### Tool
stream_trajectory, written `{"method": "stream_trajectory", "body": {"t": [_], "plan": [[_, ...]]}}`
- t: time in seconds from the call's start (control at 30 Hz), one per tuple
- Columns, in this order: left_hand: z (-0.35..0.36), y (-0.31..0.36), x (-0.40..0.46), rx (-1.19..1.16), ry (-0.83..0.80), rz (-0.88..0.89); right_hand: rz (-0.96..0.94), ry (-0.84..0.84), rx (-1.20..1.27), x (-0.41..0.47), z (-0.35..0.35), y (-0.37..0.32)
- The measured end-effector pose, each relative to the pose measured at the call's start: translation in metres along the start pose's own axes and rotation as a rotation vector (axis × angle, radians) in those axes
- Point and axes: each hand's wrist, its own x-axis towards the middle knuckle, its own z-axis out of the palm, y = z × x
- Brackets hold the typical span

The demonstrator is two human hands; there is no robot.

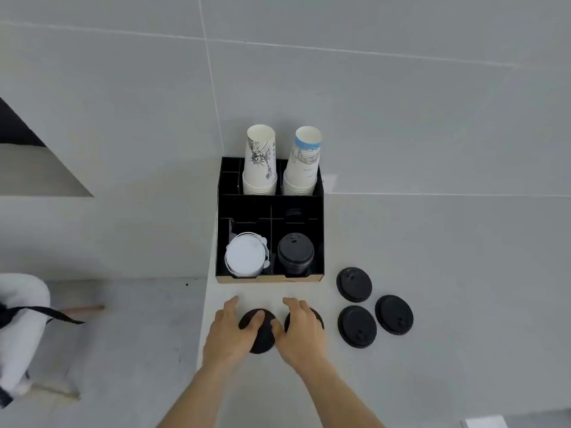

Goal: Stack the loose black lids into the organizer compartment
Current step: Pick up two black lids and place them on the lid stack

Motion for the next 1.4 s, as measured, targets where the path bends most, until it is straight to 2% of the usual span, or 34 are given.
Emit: {"method": "stream_trajectory", "body": {"t": [0.2, 0.4, 0.63, 0.8, 1.03, 1.4], "plan": [[0.006, -0.003, 0.002, -0.001, -0.041, -0.067, 0.161, -0.137, 0.21, 0.001, 0.016, -0.001], [0.007, 0.0, 0.004, -0.062, -0.037, -0.093, 0.23, -0.153, 0.31, 0.008, 0.023, 0.001], [-0.005, 0.035, 0.001, -0.18, 0.075, 0.023, 0.204, 0.096, 0.317, 0.018, -0.003, -0.005], [-0.014, 0.077, 0.011, -0.227, 0.115, 0.168, 0.125, 0.254, 0.385, 0.038, -0.042, -0.008], [-0.011, 0.121, 0.039, -0.253, 0.105, 0.322, 0.091, 0.31, 0.452, 0.081, -0.083, -0.005], [0.013, 0.136, 0.076, -0.129, 0.123, 0.334, 0.115, 0.263, 0.371, 0.119, -0.078, 0.006]]}}
